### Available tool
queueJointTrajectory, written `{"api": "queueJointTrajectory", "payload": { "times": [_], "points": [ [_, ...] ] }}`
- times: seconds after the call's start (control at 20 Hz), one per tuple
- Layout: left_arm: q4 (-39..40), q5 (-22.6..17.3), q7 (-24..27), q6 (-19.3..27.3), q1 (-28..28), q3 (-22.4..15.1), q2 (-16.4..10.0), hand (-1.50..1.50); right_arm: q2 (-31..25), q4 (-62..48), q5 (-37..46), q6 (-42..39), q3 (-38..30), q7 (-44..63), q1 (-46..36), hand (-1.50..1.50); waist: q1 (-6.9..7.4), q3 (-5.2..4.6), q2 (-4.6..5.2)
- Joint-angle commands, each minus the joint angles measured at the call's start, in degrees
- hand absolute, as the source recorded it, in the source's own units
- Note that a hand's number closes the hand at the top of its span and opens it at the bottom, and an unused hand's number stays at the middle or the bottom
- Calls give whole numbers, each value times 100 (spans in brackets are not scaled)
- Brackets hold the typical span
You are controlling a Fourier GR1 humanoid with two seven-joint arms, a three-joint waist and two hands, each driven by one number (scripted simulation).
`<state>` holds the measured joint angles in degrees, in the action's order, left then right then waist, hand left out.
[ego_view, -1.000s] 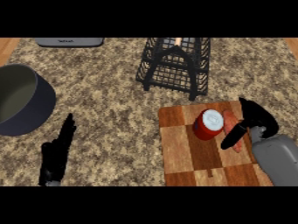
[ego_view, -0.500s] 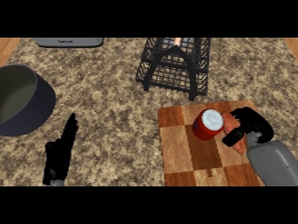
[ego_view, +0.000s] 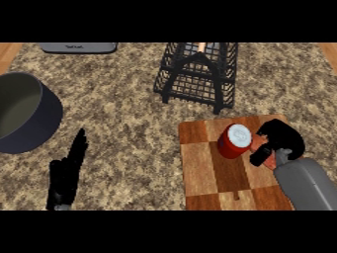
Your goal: Pick the sweet potato from the cutting board and place it in the tiered basket
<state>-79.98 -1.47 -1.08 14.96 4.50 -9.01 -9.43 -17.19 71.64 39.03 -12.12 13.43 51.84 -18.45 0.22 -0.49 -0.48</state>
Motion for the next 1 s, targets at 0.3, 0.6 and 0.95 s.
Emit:
{"api": "queueJointTrajectory", "payload": {
  "times": [0.3, 0.6, 0.95],
  "points": [
    [0, 159, -280, 43, -198, 106, 24, 0, -173, 670, 574, 361, 387, -1196, 252, 150, -50, 50, 31],
    [127, 255, -178, 138, -184, -7, 249, 0, -786, 1515, 137, 76, 199, -2523, 304, 150, -89, 48, 31],
    [85, -37, 191, -205, 153, 284, -30, 0, -427, 3389, -979, 180, -978, -1641, 141, 150, -136, 42, 3]
  ]
}}
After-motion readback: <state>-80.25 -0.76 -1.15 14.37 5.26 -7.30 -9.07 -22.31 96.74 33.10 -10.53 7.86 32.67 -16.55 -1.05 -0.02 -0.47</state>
